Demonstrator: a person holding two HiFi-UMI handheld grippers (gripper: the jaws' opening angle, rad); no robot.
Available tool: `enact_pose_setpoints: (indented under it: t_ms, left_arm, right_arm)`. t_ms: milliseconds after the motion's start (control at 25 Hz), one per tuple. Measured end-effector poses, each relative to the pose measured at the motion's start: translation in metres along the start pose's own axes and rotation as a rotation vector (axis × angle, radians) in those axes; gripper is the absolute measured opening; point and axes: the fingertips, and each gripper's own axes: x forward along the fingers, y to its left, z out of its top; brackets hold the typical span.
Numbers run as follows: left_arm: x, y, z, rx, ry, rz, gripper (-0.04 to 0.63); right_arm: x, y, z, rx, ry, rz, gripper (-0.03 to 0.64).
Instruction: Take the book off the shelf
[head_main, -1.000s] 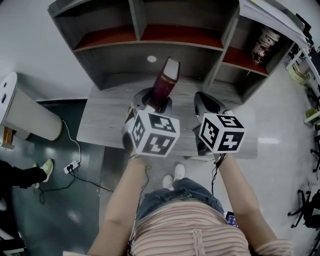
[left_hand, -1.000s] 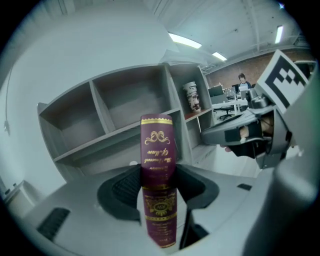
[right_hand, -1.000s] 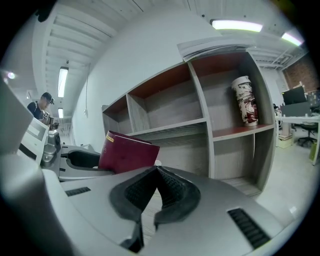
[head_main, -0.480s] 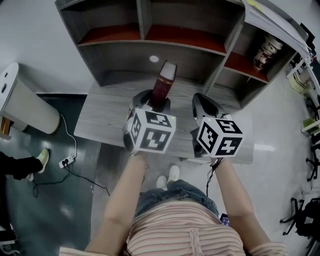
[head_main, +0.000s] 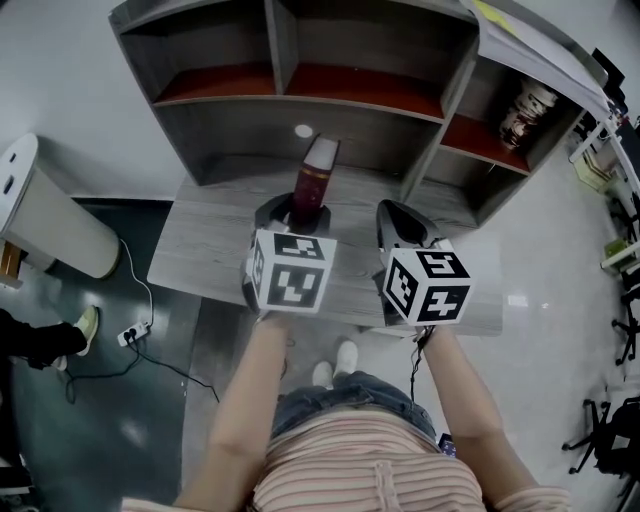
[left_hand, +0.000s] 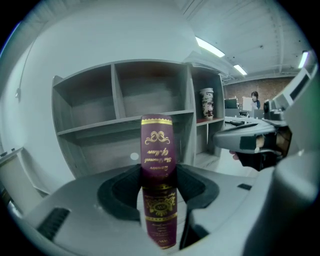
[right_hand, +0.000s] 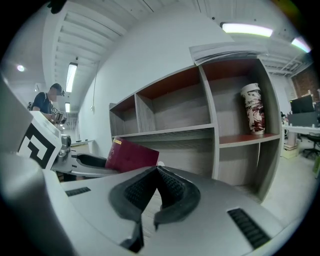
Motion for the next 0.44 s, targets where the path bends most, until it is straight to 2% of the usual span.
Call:
enact_pose_setpoints:
  t_ms: [440]
  left_arm:
    - [-0.0032,0.0066,0.0002,-0.045,-0.008,0.003,0.216]
  right_arm:
    - [0.0019,0.0003,0.0007,-0.004,0.003,-0.006,0.008]
